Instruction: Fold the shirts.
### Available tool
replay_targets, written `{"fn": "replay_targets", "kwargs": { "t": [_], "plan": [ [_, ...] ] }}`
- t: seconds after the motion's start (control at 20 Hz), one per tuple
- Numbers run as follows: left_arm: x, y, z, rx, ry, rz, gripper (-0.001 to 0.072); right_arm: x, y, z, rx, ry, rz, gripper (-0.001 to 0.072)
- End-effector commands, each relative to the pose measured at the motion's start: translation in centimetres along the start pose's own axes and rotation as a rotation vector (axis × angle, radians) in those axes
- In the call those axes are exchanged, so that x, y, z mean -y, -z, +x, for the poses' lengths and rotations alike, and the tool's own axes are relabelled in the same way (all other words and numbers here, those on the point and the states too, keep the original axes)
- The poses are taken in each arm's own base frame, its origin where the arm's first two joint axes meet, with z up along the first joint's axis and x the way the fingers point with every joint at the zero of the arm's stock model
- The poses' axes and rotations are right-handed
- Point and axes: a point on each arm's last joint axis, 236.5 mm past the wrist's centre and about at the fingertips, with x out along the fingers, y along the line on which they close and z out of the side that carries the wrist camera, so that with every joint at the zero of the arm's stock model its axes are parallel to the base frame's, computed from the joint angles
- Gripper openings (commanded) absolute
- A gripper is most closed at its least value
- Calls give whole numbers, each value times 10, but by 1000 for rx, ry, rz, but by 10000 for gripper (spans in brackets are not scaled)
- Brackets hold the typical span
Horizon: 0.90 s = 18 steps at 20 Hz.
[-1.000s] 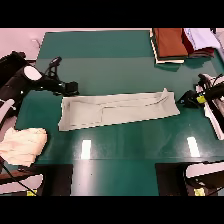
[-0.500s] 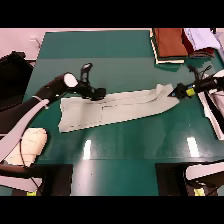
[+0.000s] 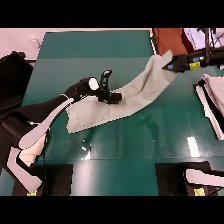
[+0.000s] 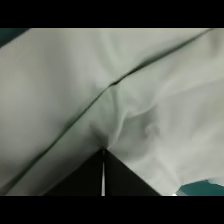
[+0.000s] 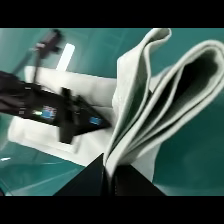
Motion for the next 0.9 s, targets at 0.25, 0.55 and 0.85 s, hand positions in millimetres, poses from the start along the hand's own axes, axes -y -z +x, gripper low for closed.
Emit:
{"fn": "replay_targets", "kwargs": {
  "t": [0.25,0.55,0.85],
  "plan": [
    [-1,-22,-26,-20,-16,44,20,-130,-10,35,17,-149,-205,18],
    [-49,-122,-228,319,-148,61,20,-222,22,103,-25,-288,-313,18],
    [-78,-131,-416,658,-335,63,20,-310,111,229,-141,-406,-417,378]
  ]
}}
